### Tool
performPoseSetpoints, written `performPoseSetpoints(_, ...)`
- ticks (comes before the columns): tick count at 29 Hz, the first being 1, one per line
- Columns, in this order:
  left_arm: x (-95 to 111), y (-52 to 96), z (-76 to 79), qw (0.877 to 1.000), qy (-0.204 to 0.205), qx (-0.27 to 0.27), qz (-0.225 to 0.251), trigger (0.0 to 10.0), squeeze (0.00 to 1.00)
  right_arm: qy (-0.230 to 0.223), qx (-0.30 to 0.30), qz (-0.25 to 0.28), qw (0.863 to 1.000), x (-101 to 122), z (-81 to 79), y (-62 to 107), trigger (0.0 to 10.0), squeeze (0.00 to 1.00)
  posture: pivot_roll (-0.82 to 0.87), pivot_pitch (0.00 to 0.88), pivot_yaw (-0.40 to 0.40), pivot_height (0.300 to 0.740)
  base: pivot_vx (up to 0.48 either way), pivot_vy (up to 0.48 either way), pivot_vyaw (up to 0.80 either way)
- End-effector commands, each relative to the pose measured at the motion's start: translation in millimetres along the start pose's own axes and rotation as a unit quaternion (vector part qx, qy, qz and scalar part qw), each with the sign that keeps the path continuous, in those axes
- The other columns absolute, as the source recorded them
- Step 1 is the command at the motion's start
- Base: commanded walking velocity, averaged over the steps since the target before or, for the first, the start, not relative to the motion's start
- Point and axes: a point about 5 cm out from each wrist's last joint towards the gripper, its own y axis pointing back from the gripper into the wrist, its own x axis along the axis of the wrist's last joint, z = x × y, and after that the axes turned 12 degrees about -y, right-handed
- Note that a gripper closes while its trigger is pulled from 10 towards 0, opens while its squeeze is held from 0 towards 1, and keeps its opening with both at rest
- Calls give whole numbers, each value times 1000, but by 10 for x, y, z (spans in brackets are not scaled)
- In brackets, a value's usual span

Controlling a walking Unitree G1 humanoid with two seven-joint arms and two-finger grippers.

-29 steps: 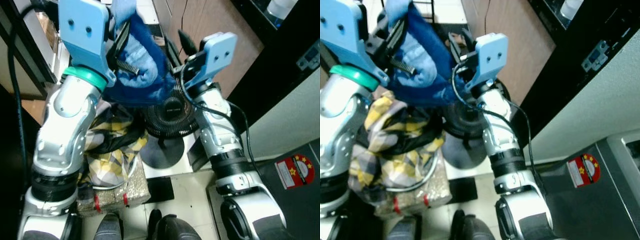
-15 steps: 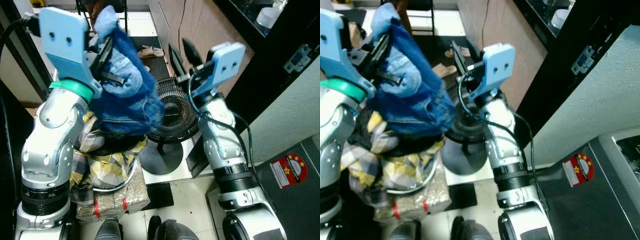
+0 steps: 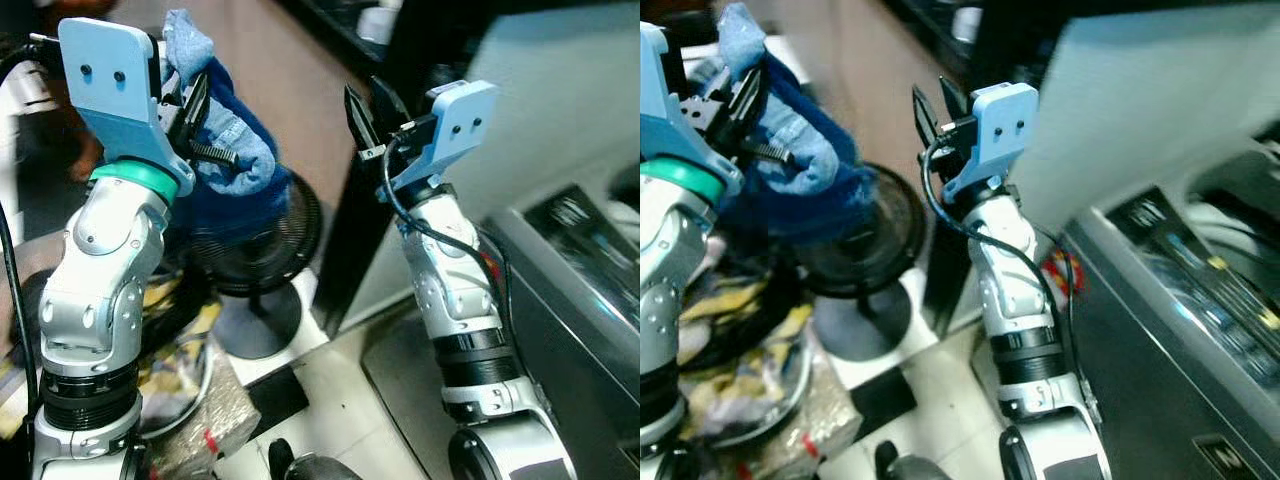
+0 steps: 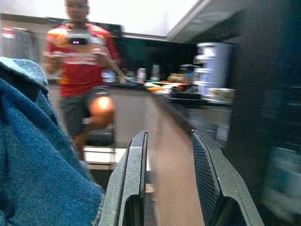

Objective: Clothes washing

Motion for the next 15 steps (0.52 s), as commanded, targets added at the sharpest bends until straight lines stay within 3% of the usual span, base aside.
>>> performPoseSetpoints(1, 49, -7, 33, 1000, 0, -11, 12, 10000, 0, 1, -2, 7, 1000, 47, 11, -6, 10000, 0, 99, 13, -26, 740, 0, 0, -800)
performPoseSetpoints(15, 29, -9, 46, 1000, -4, -16, 5, 10000, 0, -5, -14, 0, 1000, 54, 31, 0, 10000, 0, 97, 14, -20, 740, 0, 0, -800)
